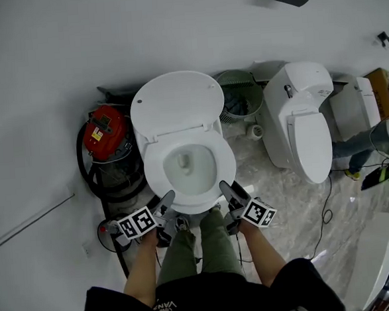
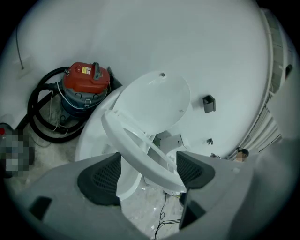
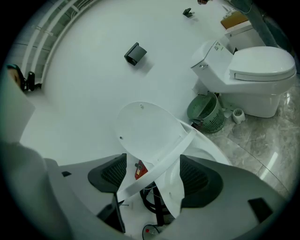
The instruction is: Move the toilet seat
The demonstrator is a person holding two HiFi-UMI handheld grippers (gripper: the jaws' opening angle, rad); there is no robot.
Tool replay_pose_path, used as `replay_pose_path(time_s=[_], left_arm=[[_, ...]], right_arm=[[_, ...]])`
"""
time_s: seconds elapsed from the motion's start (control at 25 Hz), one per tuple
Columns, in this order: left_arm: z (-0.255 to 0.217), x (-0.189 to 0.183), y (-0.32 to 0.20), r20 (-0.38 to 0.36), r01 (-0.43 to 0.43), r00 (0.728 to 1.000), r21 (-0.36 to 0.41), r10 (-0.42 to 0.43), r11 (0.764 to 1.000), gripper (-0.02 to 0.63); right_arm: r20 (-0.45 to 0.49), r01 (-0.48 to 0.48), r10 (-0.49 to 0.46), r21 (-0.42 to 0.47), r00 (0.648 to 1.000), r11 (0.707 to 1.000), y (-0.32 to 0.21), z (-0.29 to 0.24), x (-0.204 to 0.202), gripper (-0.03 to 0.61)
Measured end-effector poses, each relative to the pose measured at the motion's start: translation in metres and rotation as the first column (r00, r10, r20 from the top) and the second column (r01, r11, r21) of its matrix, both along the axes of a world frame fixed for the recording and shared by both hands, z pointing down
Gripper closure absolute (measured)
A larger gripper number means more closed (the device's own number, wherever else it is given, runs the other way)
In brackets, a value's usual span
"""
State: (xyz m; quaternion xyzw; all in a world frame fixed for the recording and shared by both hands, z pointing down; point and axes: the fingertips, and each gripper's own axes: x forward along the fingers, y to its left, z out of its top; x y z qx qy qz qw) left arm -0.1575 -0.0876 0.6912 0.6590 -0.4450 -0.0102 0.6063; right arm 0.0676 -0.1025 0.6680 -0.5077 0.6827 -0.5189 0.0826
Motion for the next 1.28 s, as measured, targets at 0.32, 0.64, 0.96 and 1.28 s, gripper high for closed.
replay_pose_path(time_s=[0.32,0.64,0.96,1.28], left_arm=[[-0.035,-0.003,-0.035,0.017,0.110,0.994,0.022,-0.110,0.994,0.233],[-0.067,-0.016,-0.082,0.001,0.206,0.978,0.089,-0.207,0.975,0.232],[-0.088,-0.023,-0.119,-0.061,0.320,0.947,0.119,-0.315,0.940,0.227],[-0.100,-0.030,-0.144,-0.095,0.391,0.920,0.141,-0.380,0.910,0.230]], right_arm=[[0.010,0.100,-0.100,0.005,0.995,0.995,-0.033,-0.035,-0.003,0.238],[0.001,0.190,-0.190,0.061,0.982,0.980,-0.079,-0.070,-0.015,0.244],[0.008,0.254,-0.256,0.105,0.967,0.962,-0.114,-0.091,-0.019,0.242],[-0.024,0.339,-0.339,0.135,0.941,0.931,-0.138,-0.101,-0.024,0.238]])
